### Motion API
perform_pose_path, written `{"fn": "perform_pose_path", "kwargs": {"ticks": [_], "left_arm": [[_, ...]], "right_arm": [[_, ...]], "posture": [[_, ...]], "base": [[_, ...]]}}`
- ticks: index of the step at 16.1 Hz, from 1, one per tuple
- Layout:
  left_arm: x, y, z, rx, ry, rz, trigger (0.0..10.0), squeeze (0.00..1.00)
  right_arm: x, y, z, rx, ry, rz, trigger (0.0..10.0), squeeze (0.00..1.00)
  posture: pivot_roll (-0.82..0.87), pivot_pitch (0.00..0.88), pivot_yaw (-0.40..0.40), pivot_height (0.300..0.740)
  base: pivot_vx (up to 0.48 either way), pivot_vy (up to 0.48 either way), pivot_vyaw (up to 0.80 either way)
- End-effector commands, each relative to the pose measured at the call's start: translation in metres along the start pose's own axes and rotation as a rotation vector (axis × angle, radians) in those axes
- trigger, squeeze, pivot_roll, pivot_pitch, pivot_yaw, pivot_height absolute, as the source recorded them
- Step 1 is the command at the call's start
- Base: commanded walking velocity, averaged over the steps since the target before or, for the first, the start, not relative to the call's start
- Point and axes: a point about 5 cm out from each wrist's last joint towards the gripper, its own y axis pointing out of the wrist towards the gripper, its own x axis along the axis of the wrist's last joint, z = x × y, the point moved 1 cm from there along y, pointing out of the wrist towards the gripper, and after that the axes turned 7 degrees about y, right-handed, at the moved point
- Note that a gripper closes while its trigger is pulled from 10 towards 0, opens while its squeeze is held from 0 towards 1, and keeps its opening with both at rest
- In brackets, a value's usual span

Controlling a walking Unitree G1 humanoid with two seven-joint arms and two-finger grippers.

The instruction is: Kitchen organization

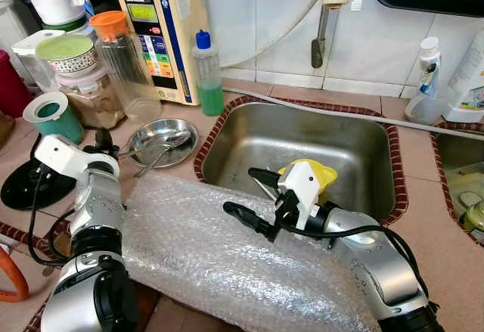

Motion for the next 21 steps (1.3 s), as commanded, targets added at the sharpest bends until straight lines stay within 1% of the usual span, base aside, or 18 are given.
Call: {"fn": "perform_pose_path", "kwargs": {"ticks": [1,5,6,8,10,11,12,13,14,15,16,17,18,21], "left_arm": [[0.008,0.001,0.002,0.004,0.017,-0.027,10.0,1.00],[-0.001,-0.001,0.007,0.029,-0.001,0.011,10.0,1.00],[-0.005,-0.001,0.008,0.044,-0.018,0.028,10.0,1.00],[-0.009,-0.001,0.009,0.057,-0.034,0.050,10.0,1.00],[-0.017,-0.001,0.008,0.070,-0.069,0.094,10.0,1.00],[-0.019,0.000,0.006,0.055,-0.079,0.105,10.0,1.00],[-0.021,0.000,0.005,0.054,-0.089,0.112,10.0,0.07],[-0.023,0.001,0.004,0.056,-0.101,0.132,10.0,0.00],[-0.024,0.002,0.004,0.057,-0.110,0.144,10.0,0.00],[-0.023,0.003,0.002,0.049,-0.148,0.136,8.9,0.00],[-0.021,0.005,0.001,0.045,-0.185,0.130,0.0,0.00],[-0.020,0.006,0.000,0.038,-0.221,0.134,0.0,0.00],[-0.019,0.007,0.000,0.036,-0.239,0.138,0.0,0.00],[-0.021,0.007,0.000,0.042,-0.261,0.148,0.0,0.00]], "right_arm": [[-0.001,0.002,0.001,0.009,-0.008,0.005,10.0,0.00],[-0.001,0.002,0.002,0.014,-0.010,0.010,10.0,0.00],[-0.001,0.002,0.002,0.016,-0.008,0.010,10.0,0.00],[-0.002,0.001,0.003,0.019,-0.006,0.012,10.0,0.00],[-0.003,-0.001,0.005,0.027,-0.001,0.016,10.0,0.00],[-0.003,-0.001,0.005,0.027,-0.001,0.019,10.0,0.00],[-0.003,-0.002,0.005,0.027,0.000,0.019,10.0,0.00],[-0.003,-0.003,0.006,0.027,0.001,0.021,10.0,0.00],[-0.003,-0.004,0.006,0.027,0.001,0.021,10.0,0.00],[-0.003,-0.004,0.006,0.027,0.001,0.023,10.0,0.00],[-0.003,-0.004,0.006,0.026,0.002,0.025,10.0,0.00],[-0.004,-0.005,0.006,0.025,0.001,0.028,10.0,0.00],[-0.003,-0.005,0.006,0.025,0.000,0.030,10.0,0.00],[-0.003,-0.007,0.005,0.026,-0.002,0.034,10.0,0.00]], "posture": [[0.08,0.000,0.120,0.740],[0.08,0.000,0.120,0.740],[0.08,0.000,0.120,0.740],[0.07,0.000,0.122,0.740],[0.06,0.000,0.122,0.740],[0.06,0.000,0.122,0.740],[0.06,0.000,0.123,0.740],[0.05,0.000,0.121,0.740],[0.05,0.000,0.121,0.740],[0.05,0.000,0.121,0.740],[0.04,0.000,0.120,0.740],[0.04,0.000,0.120,0.740],[0.04,0.000,0.120,0.740],[0.03,0.000,0.118,0.740]], "base": [[0.000,0.000,0.00],[0.000,0.000,0.00],[0.000,0.000,0.00],[0.000,0.000,0.00],[0.000,0.000,0.00],[0.000,0.000,0.00],[0.000,0.000,0.00],[0.000,0.000,0.00],[0.000,0.000,0.00],[0.000,0.000,0.00],[0.000,0.000,0.00],[0.000,0.000,0.00],[0.000,0.000,0.00],[0.000,0.000,0.00]]}}
